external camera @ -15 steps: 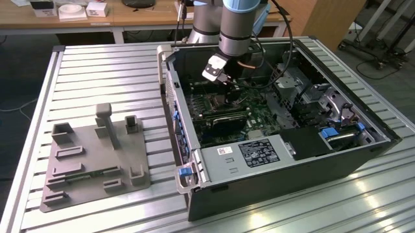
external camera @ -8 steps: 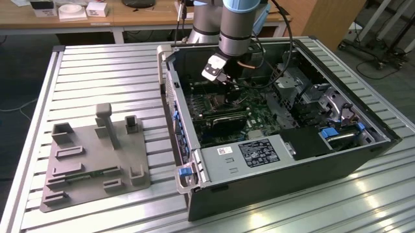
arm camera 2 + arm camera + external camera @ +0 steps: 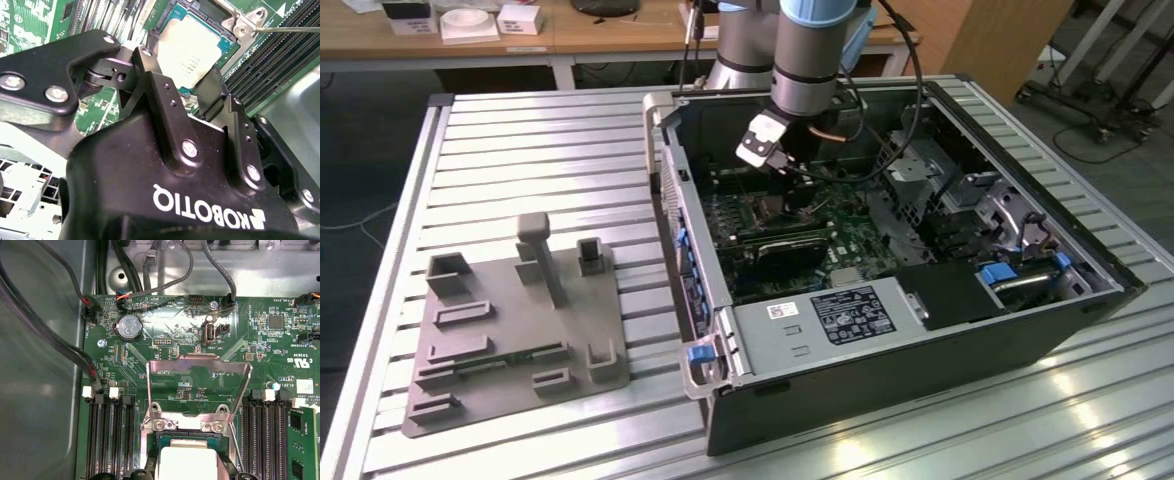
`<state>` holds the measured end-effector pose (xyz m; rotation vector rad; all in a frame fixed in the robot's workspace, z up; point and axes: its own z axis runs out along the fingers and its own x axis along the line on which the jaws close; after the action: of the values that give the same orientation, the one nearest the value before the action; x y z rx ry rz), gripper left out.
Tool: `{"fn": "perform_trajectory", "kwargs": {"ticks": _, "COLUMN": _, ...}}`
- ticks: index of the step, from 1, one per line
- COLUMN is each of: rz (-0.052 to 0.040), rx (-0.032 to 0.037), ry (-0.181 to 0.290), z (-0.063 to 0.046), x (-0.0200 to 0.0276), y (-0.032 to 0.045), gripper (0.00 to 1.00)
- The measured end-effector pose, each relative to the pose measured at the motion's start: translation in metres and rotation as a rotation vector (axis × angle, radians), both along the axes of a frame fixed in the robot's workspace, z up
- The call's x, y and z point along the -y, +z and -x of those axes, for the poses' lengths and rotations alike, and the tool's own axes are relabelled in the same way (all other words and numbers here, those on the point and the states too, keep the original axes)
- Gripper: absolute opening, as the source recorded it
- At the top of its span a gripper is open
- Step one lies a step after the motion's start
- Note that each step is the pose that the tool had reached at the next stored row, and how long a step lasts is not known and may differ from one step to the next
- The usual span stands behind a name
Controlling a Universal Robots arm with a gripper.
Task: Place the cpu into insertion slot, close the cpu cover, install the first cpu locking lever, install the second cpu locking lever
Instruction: 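Place the cpu into insertion slot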
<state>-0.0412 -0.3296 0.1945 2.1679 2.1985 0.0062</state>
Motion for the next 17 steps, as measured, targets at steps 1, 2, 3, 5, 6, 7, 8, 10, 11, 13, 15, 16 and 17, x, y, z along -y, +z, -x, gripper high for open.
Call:
{"fn": "perform_trajectory", "kwargs": {"ticks": 1, "rz": -0.0002, "rx": 0.0, "ry": 0.0, "z": 0.0, "x": 0.0, "y": -0.0002, "gripper": 0.54}}
{"fn": "perform_trajectory", "kwargs": {"ticks": 2, "rz": -0.0002, "rx": 0.0, "ry": 0.0, "z": 0.0, "x": 0.0, "y": -0.0004, "gripper": 0.54}}
{"fn": "perform_trajectory", "kwargs": {"ticks": 3, "rz": -0.0003, "rx": 0.0, "ry": 0.0, "z": 0.0, "x": 0.0, "y": -0.0006, "gripper": 0.54}}
{"fn": "perform_trajectory", "kwargs": {"ticks": 5, "rz": -0.0002, "rx": -0.0001, "ry": 0.0, "z": 0.0, "x": 0.0, "y": -0.0006, "gripper": 0.54}}
{"fn": "perform_trajectory", "kwargs": {"ticks": 6, "rz": -0.0002, "rx": -0.0001, "ry": 0.0, "z": 0.0, "x": 0.0, "y": -0.0006, "gripper": 0.54}}
{"fn": "perform_trajectory", "kwargs": {"ticks": 7, "rz": -0.0003, "rx": 0.0, "ry": 0.0, "z": 0.0, "x": 0.0, "y": -0.0007, "gripper": 0.54}}
{"fn": "perform_trajectory", "kwargs": {"ticks": 8, "rz": -0.0003, "rx": 0.0, "ry": 0.0, "z": 0.0, "x": 0.0, "y": -0.0007, "gripper": 0.54}}
{"fn": "perform_trajectory", "kwargs": {"ticks": 10, "rz": -0.0003, "rx": 0.0, "ry": 0.0, "z": 0.0, "x": 0.0, "y": -0.0007, "gripper": 0.54}}
{"fn": "perform_trajectory", "kwargs": {"ticks": 11, "rz": -0.0003, "rx": 0.0, "ry": 0.0, "z": 0.0, "x": 0.0, "y": -0.0007, "gripper": 0.54}}
{"fn": "perform_trajectory", "kwargs": {"ticks": 13, "rz": -0.0003, "rx": 0.0, "ry": 0.0, "z": 0.0, "x": 0.0, "y": -0.0007, "gripper": 0.54}}
{"fn": "perform_trajectory", "kwargs": {"ticks": 15, "rz": -0.0003, "rx": 0.0001, "ry": 0.0, "z": 0.0, "x": 0.0, "y": -0.0007, "gripper": 0.55}}
{"fn": "perform_trajectory", "kwargs": {"ticks": 16, "rz": -0.0004, "rx": 0.0001, "ry": 0.0, "z": 0.0, "x": 0.0, "y": -0.0007, "gripper": 0.55}}
{"fn": "perform_trajectory", "kwargs": {"ticks": 17, "rz": -0.0004, "rx": 0.0, "ry": 0.0, "z": 0.0, "x": 0.0, "y": -0.0007, "gripper": 0.61}}
